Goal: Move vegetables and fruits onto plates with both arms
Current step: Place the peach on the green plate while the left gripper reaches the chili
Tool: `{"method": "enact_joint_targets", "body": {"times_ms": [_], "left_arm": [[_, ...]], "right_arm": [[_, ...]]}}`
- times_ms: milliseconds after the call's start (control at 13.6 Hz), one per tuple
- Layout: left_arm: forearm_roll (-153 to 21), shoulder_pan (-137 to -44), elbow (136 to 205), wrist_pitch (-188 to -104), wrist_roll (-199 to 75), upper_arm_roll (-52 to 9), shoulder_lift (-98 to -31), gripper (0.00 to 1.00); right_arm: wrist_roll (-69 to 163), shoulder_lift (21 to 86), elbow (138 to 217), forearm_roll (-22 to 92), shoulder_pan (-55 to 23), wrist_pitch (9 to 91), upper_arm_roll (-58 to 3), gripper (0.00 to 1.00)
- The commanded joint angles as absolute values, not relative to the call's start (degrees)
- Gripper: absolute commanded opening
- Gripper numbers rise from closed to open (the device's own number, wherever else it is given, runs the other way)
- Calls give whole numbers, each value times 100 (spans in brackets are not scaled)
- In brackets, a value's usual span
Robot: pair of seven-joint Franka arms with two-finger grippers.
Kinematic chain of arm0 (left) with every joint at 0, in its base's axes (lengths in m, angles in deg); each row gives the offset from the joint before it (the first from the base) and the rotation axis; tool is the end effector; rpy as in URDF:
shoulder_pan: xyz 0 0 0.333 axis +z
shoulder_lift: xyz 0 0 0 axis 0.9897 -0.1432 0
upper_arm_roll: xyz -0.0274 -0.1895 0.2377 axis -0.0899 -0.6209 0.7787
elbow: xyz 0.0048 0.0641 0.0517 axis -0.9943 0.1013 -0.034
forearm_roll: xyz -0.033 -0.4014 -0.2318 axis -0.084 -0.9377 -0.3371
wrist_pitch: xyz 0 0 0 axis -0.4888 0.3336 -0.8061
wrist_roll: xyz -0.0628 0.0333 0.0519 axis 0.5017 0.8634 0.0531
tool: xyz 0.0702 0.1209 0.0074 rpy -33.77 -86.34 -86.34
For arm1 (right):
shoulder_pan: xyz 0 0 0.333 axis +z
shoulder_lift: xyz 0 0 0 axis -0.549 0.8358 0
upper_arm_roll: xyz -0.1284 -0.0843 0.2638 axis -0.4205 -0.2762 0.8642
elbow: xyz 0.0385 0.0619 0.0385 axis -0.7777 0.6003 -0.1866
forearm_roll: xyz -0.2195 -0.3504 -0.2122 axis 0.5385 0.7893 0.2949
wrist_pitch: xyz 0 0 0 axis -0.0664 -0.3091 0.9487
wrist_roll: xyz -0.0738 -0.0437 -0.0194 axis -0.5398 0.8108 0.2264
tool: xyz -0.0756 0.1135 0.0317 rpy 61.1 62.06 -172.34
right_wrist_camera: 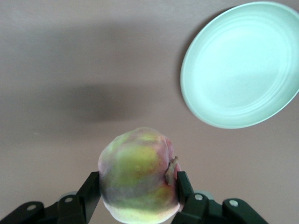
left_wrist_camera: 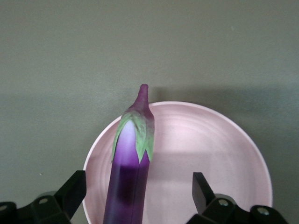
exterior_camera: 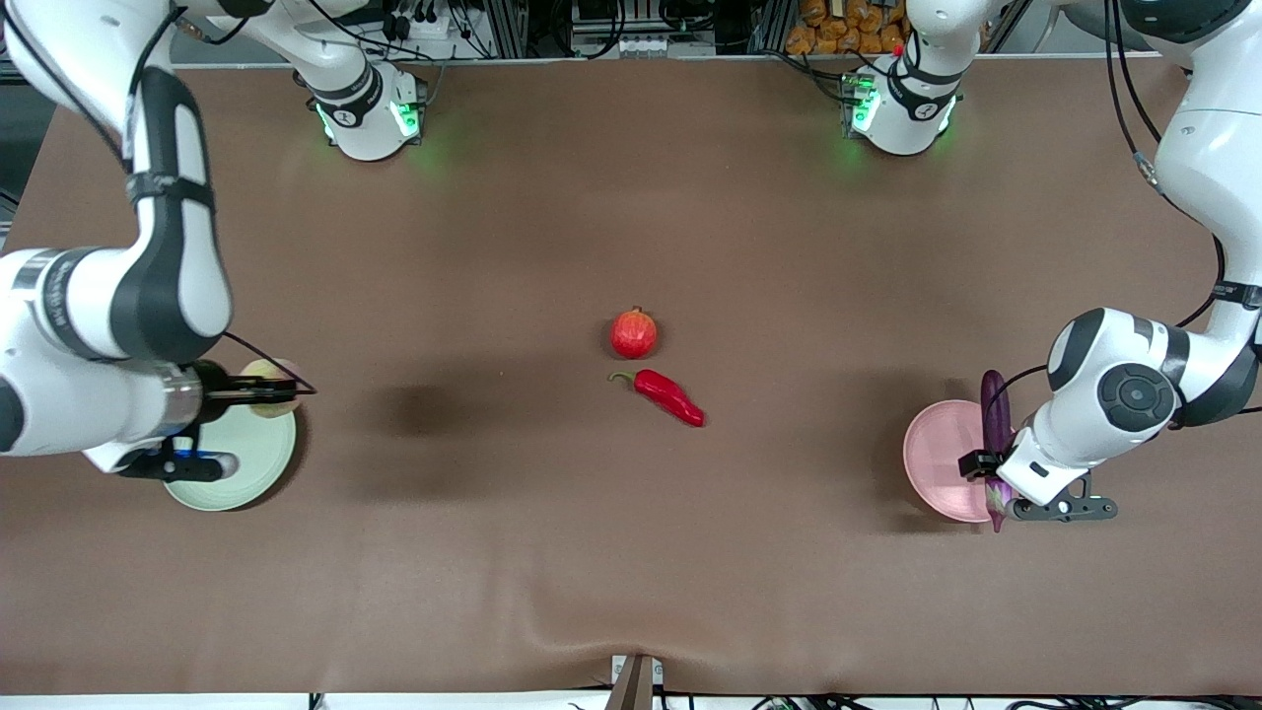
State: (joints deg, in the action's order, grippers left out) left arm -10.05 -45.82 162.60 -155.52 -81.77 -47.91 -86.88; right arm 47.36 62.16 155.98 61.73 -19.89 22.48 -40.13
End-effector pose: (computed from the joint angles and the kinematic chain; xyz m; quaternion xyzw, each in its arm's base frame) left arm 0.7493 -0.0215 0.1623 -0.9980 0.0000 -0.0452 0.0431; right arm 0.7242 -0.0041 0.3310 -0.9857 0.0061 0.1677 0.0154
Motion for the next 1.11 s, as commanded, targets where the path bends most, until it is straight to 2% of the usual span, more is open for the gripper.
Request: {"method": "enact_joint_targets", "body": {"times_ms": [0,221,442,737,1032], "left_arm": [[-1287,-4617,16257,-15168,-8319,-4923,-8447,100],[-1279,-4626,16248,-14710,-8916,-5345,-8412,100],[-1288,-4844,16266,-14664,-9459,-5496,-8421,100],[-1279,-5950,16266,-14656,-11839,-5426,-8543,100],[-1323,-7066,16135,-14664,-13395,-5083,-8605,100]], "right_arm": [[4033,6176,16210,6072,-2195,3008,-4075,0],[2847,6456,16485,6072,-2459,3880,-4189,0],[2038,6615,16643,6064,-2582,4119,-4400,0],[1448,6668,17143,5959,-2916,4542,-4392,0],[595,6668,17495,5659,-2996,5095,-4392,0]]}}
